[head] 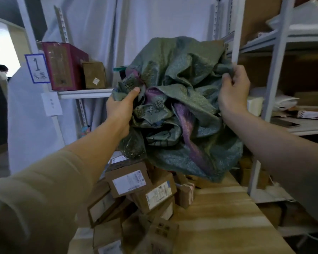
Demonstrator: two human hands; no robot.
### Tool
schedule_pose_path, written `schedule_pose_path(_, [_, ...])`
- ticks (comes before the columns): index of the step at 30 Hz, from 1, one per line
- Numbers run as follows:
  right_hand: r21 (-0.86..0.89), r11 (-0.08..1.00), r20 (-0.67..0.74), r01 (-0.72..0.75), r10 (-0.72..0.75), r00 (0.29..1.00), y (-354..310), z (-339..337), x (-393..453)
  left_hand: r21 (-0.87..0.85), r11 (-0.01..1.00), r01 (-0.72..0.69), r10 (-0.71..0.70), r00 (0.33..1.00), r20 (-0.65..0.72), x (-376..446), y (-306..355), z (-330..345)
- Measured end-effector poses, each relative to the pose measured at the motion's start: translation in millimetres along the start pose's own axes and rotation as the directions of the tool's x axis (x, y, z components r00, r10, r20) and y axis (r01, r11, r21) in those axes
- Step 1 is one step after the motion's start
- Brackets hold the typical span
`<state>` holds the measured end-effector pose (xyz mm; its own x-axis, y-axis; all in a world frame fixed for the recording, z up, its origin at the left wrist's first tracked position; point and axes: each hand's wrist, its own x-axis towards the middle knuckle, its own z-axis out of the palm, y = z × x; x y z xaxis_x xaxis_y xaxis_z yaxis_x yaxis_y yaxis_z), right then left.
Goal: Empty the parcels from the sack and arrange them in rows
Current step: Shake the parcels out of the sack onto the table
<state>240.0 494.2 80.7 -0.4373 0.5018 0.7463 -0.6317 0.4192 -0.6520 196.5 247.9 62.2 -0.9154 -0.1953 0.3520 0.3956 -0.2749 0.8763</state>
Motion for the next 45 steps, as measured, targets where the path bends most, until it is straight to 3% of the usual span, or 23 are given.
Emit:
schedule_pose_path(9, [-0.227, 0.935, -0.056, -0.272, 0.266, 0.962, 26, -106, -69, 0.129, 0.989, 0.072, -0.096, 0.976, 0.196, -60, -8, 29])
schedule_pose_path(14, [-0.384, 0.799, -0.117, -0.463, 0.455, 0.883, 30, -143, -123, 0.169, 0.976, 0.134, -0.176, 0.948, 0.264, -86, -9, 11])
schedule_pose_path(18, [-0.550, 0.652, -0.134, -0.522, 0.548, 0.826, 13, -159, -148, 0.178, 0.980, 0.085, -0.141, 0.932, 0.334, -101, 3, -6])
schedule_pose_path(21, [-0.372, 0.669, -0.156, -0.643, 0.638, 0.754, -9, -160, -159, 0.177, 0.982, 0.061, -0.125, 0.918, 0.375, -111, 17, -16])
schedule_pose_path(24, [-0.150, 0.738, 0.076, -0.658, 0.672, 0.736, -38, -160, -167, 0.122, 0.991, 0.059, -0.101, 0.921, 0.376, -117, 32, -25])
schedule_pose_path(27, [-0.239, 0.769, 0.325, -0.593, 0.638, 0.698, -61, -159, -174, 0.019, 0.997, 0.081, -0.082, 0.925, 0.371, -122, 54, -29])
schedule_pose_path(30, [-0.226, 0.778, 0.454, -0.586, 0.616, 0.643, -77, -151, -184, -0.083, 0.981, 0.175, -0.122, 0.892, 0.435, -134, 73, -26])
schedule_pose_path(33, [-0.159, 0.722, 0.512, -0.674, 0.644, 0.569, -79, -135, -195, -0.082, 0.934, 0.348, -0.254, 0.807, 0.533, -153, 79, -25])
schedule_pose_path(37, [-0.142, 0.768, 0.499, -0.624, 0.600, 0.625, -86, -97, -221, -0.091, 0.873, 0.479, -0.330, 0.718, 0.613, -174, 79, -35])
schedule_pose_path(40, [-0.143, 0.798, 0.510, -0.585, 0.566, 0.648, -95, -82, -234, -0.085, 0.877, 0.474, -0.320, 0.706, 0.632, -176, 84, -52])
schedule_pose_path(43, [-0.169, 0.812, 0.365, -0.559, 0.578, 0.730, -103, -80, -230, -0.056, 0.926, 0.373, -0.294, 0.805, 0.515, -159, 92, -81])
schedule_pose_path(45, [-0.229, 0.830, 0.193, -0.509, 0.551, 0.812, -105, -86, -225, 0.126, 0.980, 0.151, -0.185, 0.925, 0.331, -141, 91, -113])
